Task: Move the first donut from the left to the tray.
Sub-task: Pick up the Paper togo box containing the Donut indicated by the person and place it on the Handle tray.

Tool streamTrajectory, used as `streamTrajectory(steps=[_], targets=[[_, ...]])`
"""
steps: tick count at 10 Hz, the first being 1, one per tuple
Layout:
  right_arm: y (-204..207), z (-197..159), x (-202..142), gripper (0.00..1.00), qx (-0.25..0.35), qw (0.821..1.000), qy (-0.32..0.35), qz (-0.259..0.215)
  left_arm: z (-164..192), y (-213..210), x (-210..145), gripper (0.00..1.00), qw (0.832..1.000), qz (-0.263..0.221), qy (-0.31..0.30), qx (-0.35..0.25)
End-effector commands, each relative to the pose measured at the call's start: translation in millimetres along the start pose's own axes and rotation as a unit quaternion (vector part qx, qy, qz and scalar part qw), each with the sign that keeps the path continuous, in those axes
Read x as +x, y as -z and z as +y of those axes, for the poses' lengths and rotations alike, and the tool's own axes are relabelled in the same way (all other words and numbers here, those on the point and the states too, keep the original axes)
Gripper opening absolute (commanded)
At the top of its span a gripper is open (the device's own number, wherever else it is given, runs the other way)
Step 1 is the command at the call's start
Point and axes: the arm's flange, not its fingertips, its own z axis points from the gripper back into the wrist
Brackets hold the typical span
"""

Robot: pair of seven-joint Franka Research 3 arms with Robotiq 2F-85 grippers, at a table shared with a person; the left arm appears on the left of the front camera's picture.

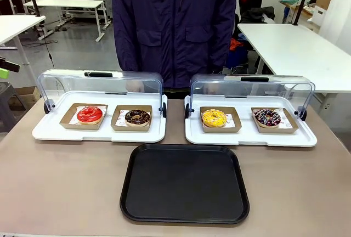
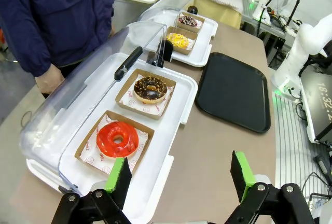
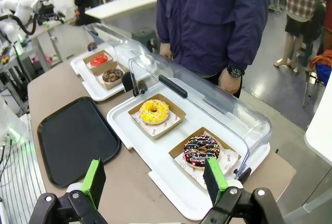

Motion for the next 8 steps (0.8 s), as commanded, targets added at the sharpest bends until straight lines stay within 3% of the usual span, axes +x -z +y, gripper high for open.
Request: streamTrajectory(steps=[1,8], targets=[[0.3,-3.5,1.8,1.0,0.003,1.0,-0.014,-0.011,-2.6,-0.5,2.4,1.0,1.0,-0.001,0.003,-0.001],[0.3,-3.5,1.8,1.0,0.003,1.0,-0.014,-0.011,-2.6,-0.5,2.4,1.0,1.0,-0.001,0.003,-0.001]])
